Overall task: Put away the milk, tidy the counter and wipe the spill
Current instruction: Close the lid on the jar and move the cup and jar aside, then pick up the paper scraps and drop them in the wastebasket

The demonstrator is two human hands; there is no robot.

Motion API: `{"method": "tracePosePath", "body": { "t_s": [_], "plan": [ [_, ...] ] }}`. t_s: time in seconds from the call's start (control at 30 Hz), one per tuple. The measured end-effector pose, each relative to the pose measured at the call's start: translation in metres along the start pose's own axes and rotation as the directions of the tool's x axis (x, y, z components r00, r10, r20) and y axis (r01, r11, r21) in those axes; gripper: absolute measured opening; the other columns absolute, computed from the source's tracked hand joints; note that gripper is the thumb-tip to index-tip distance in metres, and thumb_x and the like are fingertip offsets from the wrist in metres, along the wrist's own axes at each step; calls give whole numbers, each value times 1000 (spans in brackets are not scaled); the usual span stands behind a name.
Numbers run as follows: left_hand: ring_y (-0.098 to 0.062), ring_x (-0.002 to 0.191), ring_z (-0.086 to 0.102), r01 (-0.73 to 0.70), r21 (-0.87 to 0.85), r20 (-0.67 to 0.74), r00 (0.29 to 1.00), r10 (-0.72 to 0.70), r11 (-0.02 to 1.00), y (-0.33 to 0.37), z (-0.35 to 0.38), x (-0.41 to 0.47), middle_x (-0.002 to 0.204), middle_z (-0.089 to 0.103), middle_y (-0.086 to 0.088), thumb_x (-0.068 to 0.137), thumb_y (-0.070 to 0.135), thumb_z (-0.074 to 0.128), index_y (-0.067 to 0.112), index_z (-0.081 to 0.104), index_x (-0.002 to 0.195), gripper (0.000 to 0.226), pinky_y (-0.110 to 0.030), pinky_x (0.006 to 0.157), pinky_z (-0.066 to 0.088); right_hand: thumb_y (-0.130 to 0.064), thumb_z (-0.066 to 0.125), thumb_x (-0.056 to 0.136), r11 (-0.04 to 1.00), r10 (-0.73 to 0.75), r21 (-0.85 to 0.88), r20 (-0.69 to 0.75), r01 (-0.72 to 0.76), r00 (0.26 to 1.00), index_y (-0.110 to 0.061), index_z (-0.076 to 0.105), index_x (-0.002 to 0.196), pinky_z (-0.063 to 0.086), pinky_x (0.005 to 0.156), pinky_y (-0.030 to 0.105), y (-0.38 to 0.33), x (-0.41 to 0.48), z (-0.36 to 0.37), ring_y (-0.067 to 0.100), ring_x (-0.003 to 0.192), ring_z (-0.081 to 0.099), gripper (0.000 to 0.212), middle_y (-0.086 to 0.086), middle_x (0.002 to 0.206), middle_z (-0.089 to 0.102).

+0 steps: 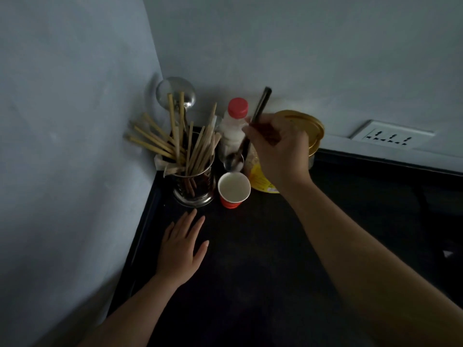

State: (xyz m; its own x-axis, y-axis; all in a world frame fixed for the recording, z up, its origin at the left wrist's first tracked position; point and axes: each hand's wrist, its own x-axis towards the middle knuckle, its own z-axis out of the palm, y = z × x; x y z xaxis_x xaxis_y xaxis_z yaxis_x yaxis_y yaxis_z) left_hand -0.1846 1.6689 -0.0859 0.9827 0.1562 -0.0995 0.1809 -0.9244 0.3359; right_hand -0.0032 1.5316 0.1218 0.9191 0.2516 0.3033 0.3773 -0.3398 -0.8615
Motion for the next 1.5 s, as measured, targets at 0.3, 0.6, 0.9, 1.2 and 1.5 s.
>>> {"method": "tracePosePath", "body": {
  "t_s": [0.3,0.6,0.9,1.2,1.5],
  "plan": [
    [-15,143,9,8,-3,14,1000,-8,1000,-1,1,-1,157,15,1,91,52,27,26,25,145,61,-39,113,11,-14,67,83,995,-18,98,60,12,998,-11,68,90,56,71,26,-20,8,44,8,76,66,9,2,85,70],
    [-15,143,10,11,-27,13,1000,-11,1000,-2,3,0,156,17,1,92,51,30,26,27,145,59,-41,114,16,-12,71,78,988,-10,-149,250,49,968,-10,67,94,53,70,27,17,-14,67,15,79,63,16,4,85,70],
    [-13,144,-3,24,-50,94,995,-19,998,5,-9,3,159,7,1,92,50,29,24,20,147,62,-39,116,4,-30,65,84,978,60,-207,288,1,956,-16,55,120,42,77,17,19,-46,34,8,95,55,41,-1,108,62],
    [-12,122,49,0,-280,-7,1000,-2,960,70,-54,-38,132,54,3,91,40,50,19,49,131,45,-28,101,39,-42,46,93,894,397,-334,286,-298,872,-21,45,131,37,91,21,23,-160,-58,8,114,47,43,-3,128,51],
    [1,111,52,34,-526,258,958,122,850,183,-39,-151,116,58,18,90,39,51,31,57,118,29,-14,83,36,-46,39,94,772,624,-247,118,-585,773,-26,51,124,43,87,23,29,-340,-185,4,103,52,38,-6,124,55]
  ]
}}
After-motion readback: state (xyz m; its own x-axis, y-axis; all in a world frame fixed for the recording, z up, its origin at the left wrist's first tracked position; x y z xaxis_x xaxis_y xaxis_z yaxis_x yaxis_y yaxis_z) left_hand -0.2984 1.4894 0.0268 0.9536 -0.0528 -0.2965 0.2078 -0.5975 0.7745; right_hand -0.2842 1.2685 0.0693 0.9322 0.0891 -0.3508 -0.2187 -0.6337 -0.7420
